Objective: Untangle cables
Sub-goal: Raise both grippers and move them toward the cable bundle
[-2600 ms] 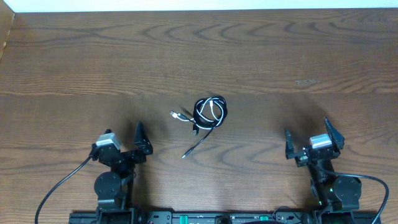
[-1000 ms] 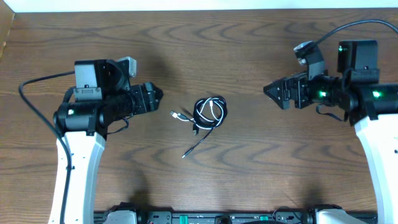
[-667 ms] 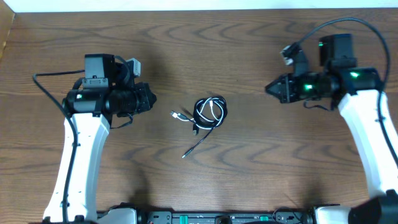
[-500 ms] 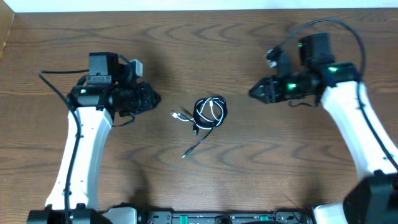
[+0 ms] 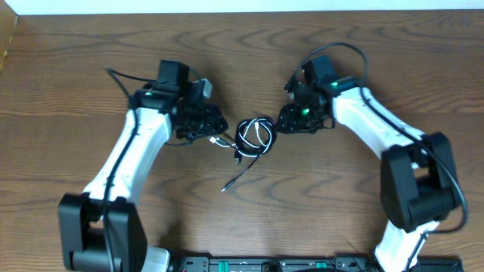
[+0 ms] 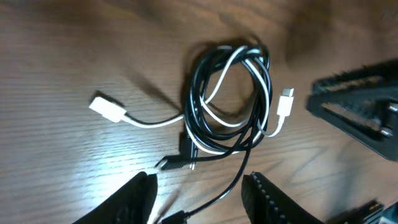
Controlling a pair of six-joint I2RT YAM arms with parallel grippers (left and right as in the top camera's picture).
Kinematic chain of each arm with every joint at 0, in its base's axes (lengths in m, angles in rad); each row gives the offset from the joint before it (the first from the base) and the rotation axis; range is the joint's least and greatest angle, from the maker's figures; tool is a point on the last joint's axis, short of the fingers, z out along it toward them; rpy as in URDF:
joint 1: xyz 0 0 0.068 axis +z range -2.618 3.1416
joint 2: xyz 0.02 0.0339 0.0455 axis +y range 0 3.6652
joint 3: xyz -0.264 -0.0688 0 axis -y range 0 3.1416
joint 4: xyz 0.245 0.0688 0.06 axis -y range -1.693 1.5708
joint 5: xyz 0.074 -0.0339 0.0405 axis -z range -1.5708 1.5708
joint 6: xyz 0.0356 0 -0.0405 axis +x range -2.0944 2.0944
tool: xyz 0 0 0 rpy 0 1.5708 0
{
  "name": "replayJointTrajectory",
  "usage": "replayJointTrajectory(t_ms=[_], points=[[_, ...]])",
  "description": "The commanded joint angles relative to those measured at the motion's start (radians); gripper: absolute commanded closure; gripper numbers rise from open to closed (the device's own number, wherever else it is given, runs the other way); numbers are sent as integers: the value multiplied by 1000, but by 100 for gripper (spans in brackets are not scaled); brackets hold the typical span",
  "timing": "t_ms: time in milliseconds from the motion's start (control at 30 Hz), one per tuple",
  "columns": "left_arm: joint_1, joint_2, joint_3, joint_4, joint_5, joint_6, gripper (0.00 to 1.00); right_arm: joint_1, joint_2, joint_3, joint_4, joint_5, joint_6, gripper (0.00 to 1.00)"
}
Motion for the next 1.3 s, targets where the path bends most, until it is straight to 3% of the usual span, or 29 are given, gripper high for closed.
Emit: replayJointTrajectory(t_ms=[0, 133, 233, 333, 567, 800, 900, 1000, 1267], points=[[-32, 55, 10, 9, 3, -4, 55, 33, 58, 11, 5, 21, 62, 61], [-45, 102, 10, 28, 1, -4, 57, 71, 104, 11, 8, 18, 74, 64], [-45, 122, 10, 42, -38, -4, 61, 109, 115, 11, 4, 17, 117, 85], [-45, 131, 10, 43, -129, -4, 62, 148, 115, 11, 3, 0, 151, 93], [-35, 132, 10, 63, -295, -5, 61, 189, 107, 51, -79, -4, 158, 93], [15, 132, 10, 100, -212, -30, 57, 129, 68, 218, -272, -2, 15, 80], [37, 132, 10, 115, -123, -30, 56, 102, 65, 238, -263, 41, 14, 61], [46, 134, 10, 124, -74, -28, 56, 87, 69, 217, -175, 102, 13, 48], [46, 143, 10, 107, -142, -21, 56, 146, 104, 92, 90, 120, 14, 48]])
